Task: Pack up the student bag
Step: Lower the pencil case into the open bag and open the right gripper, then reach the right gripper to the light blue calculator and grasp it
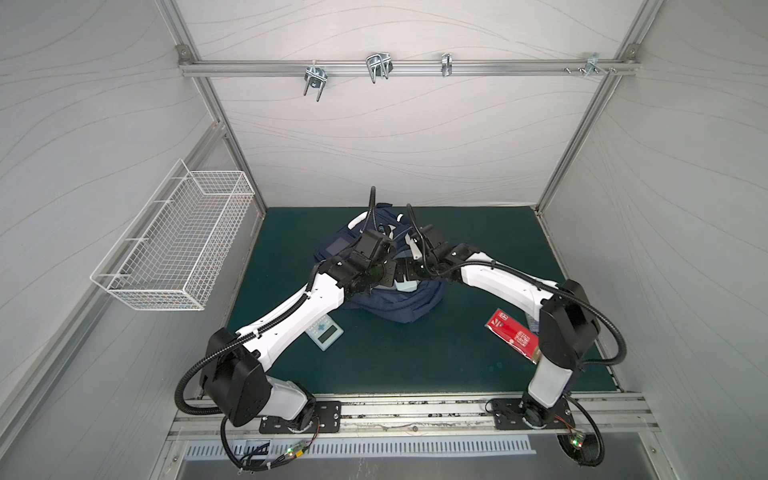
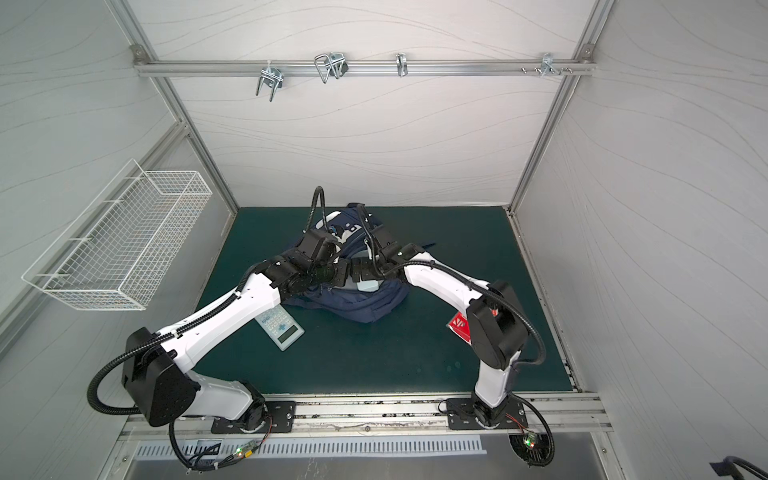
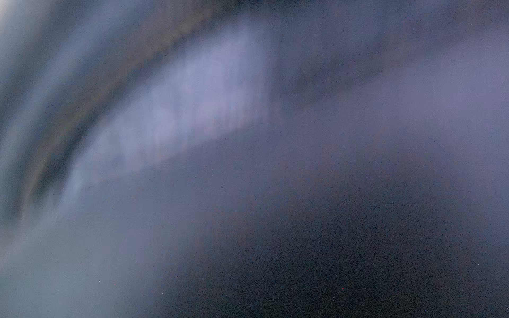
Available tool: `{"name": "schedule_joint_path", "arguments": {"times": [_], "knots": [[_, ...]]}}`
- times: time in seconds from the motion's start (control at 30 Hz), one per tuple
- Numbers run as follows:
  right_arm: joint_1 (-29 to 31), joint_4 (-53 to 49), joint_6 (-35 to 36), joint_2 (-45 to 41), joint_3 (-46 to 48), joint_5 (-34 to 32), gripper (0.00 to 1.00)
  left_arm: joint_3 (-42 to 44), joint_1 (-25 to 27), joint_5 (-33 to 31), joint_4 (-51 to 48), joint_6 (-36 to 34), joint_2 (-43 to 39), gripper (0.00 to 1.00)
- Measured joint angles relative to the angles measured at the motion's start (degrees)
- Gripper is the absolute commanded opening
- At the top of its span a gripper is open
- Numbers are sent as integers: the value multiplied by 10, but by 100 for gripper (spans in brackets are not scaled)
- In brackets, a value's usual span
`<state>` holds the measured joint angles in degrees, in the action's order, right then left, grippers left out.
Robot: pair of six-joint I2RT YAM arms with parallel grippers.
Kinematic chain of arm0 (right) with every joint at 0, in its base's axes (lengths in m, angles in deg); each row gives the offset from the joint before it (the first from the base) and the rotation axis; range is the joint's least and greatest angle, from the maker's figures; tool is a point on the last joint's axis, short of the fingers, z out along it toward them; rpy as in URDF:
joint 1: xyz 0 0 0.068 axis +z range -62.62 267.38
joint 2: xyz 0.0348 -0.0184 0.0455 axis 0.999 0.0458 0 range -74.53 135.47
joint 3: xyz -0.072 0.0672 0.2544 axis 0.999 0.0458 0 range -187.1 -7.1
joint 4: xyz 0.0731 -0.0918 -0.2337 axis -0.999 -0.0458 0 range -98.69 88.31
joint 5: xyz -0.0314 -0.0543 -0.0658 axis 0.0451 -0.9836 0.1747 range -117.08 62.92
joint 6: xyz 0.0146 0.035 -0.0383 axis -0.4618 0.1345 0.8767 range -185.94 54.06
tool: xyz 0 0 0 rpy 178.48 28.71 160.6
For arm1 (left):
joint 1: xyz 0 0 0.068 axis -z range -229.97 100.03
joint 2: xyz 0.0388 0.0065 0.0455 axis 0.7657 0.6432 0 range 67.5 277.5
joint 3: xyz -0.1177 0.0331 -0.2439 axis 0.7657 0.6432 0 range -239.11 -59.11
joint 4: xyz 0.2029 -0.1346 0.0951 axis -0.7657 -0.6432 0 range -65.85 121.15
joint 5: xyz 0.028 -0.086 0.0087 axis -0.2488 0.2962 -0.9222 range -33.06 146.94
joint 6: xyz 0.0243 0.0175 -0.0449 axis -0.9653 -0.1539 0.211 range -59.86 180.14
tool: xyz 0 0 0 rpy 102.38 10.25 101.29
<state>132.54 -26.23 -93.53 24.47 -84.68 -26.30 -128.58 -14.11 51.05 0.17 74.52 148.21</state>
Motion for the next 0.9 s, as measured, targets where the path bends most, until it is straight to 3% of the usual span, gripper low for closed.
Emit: {"name": "schedule_joint_path", "arguments": {"times": [0.1,0.17,0.23,0.3,0.33,0.4,0.47,0.57,0.9], "knots": [[24,6,0,-66,72,-33,94,0,-11,1,1,19,0,0],[57,11,1,-116,119,-66,92,6,-34,34,13,48,-1,0],[103,14,0,-163,160,-102,69,29,-84,103,52,94,-8,0],[152,19,-4,-198,195,-120,62,58,-147,178,91,147,-14,0],[166,24,-7,-207,207,-122,63,64,-165,201,97,162,-14,0],[185,47,-12,-219,240,-122,81,66,-192,237,102,181,-12,0],[197,69,-2,-207,257,-110,91,62,-195,256,103,184,-12,0],[216,109,24,-143,244,-87,99,48,-195,260,91,177,-11,0],[290,184,128,157,46,-66,99,-9,-214,211,-3,96,-3,0]]}}
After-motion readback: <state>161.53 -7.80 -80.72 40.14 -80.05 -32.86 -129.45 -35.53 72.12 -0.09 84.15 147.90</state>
